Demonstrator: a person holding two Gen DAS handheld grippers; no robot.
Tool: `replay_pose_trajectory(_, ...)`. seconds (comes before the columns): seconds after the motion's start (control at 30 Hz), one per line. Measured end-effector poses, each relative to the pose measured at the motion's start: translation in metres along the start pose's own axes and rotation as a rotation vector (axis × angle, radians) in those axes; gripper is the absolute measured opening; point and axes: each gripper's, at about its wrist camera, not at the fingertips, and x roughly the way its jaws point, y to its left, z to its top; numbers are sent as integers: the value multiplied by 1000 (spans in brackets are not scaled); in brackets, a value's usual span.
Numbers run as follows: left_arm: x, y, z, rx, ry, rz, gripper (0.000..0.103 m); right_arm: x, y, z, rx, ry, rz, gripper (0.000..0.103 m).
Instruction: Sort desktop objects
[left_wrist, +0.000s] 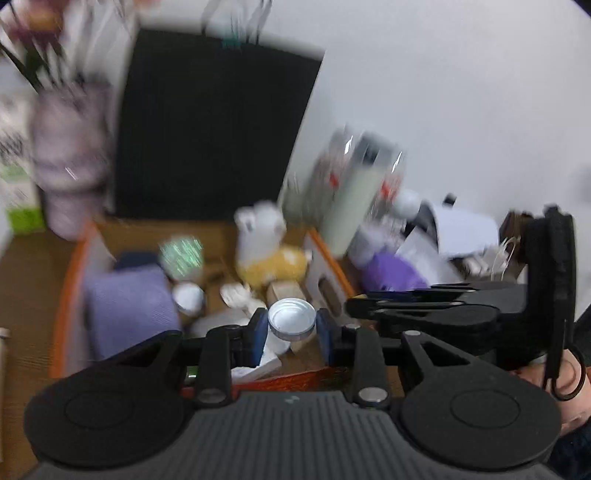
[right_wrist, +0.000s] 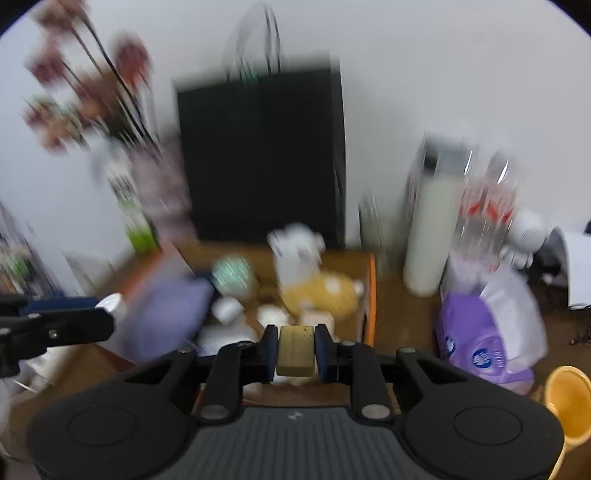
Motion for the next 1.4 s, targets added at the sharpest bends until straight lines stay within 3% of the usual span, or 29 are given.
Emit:
replay_pose_trajectory(0.1,56,6,-5,-13,83,9,29,53,-9,-4,16,122,-44,20)
replay_pose_trajectory(0.17,81,12,-10,-30,126,-1,29,71,-8,-9,4,151,-60,20)
replay_pose_trajectory(0.37,103,17,0,-23,103,10,29,68,-10,-3,13,75,-34,32)
replay_pose_trajectory(0.4,106,17,5,-13,92,18,29,65,-12,1,20,46,-45,39)
replay_pose_trajectory(0.47,114,16,14,3,89,29,30,56,-18,9,40,-15,-51,43)
replay_pose_trajectory(0.57,128,17,24,-28,121,23,29,51,-28,14,65,-38,-64,56)
replay_pose_trajectory(0.6,131,16,26,-28,123,21,36,50,-31,14,76,-38,-56,57)
replay_pose_trajectory(0.63,133,16,26,-25,125,32,51,48,-34,12,89,-34,-48,57)
replay_pose_trajectory(0.67,133,16,25,-26,121,51,54,46,-36,10,97,-34,-45,57)
replay_pose_trajectory(0.77,122,20,24,-39,101,59,74,38,-40,3,100,-29,-39,57)
replay_pose_trajectory(0.87,99,21,25,-52,62,99,77,30,-43,-3,112,-28,-38,57)
replay_pose_trajectory(1.03,30,3,-1,5,-45,177,101,1,-37,-27,142,-49,14,61)
replay_pose_trajectory(1.13,-9,-9,-38,48,-82,211,103,-17,-23,-53,135,-59,23,63)
replay_pose_trajectory(1.27,-54,-17,-111,50,-143,277,103,-42,1,-104,122,-108,19,69)
replay_pose_trajectory(1.4,-80,-23,-181,66,-124,307,103,-64,28,-167,65,-127,-31,76)
